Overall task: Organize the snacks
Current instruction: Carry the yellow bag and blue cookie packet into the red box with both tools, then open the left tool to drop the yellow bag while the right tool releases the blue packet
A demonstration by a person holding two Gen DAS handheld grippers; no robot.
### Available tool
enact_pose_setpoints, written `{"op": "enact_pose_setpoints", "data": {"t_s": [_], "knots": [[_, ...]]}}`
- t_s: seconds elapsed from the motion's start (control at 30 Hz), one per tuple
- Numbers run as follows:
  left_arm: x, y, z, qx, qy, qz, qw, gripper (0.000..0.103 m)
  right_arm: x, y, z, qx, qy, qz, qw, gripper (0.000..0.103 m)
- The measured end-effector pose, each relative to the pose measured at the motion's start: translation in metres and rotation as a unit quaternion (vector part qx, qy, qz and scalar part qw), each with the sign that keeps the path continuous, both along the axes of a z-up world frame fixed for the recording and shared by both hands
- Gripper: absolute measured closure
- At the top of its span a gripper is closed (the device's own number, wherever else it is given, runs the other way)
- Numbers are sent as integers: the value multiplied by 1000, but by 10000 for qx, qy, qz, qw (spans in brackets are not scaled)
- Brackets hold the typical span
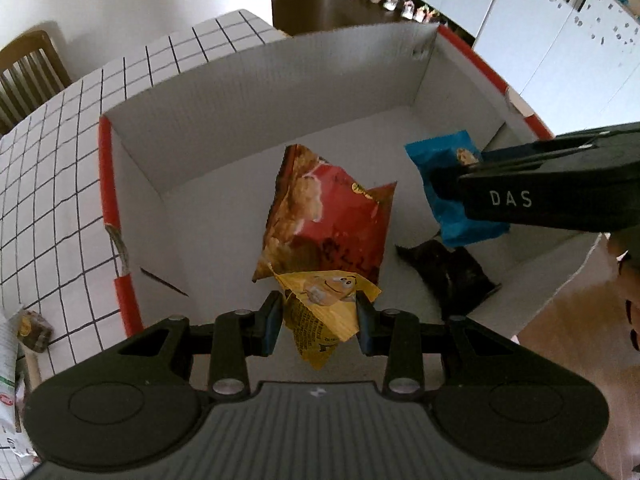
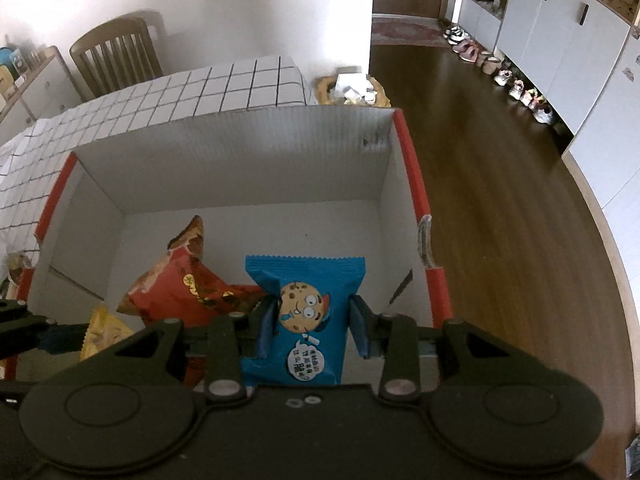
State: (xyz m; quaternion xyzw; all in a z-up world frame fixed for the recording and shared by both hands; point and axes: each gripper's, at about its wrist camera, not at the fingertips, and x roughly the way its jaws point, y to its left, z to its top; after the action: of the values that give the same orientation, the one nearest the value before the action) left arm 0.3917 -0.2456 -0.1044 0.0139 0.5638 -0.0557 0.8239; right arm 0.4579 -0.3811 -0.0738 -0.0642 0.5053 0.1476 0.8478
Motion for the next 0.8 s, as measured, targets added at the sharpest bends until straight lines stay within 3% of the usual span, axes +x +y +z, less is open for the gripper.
{"op": "enact_pose_setpoints", "data": {"t_s": [0.3,0.47,0.7,0.8], "knots": [[4,-1,-9,-60,175,70,9998,64,1,9,-9,-179,65,124,9997,64],[1,2,-7,-123,113,128,9998,50,0,8,-8,-119,62,87,9999,61],[-12,8,9,-376,-139,165,9991,44,-9,4,8,14,-64,105,9999,50],[-21,11,20,-476,-319,183,9982,37,-16,1,19,110,-141,130,9998,43]]}}
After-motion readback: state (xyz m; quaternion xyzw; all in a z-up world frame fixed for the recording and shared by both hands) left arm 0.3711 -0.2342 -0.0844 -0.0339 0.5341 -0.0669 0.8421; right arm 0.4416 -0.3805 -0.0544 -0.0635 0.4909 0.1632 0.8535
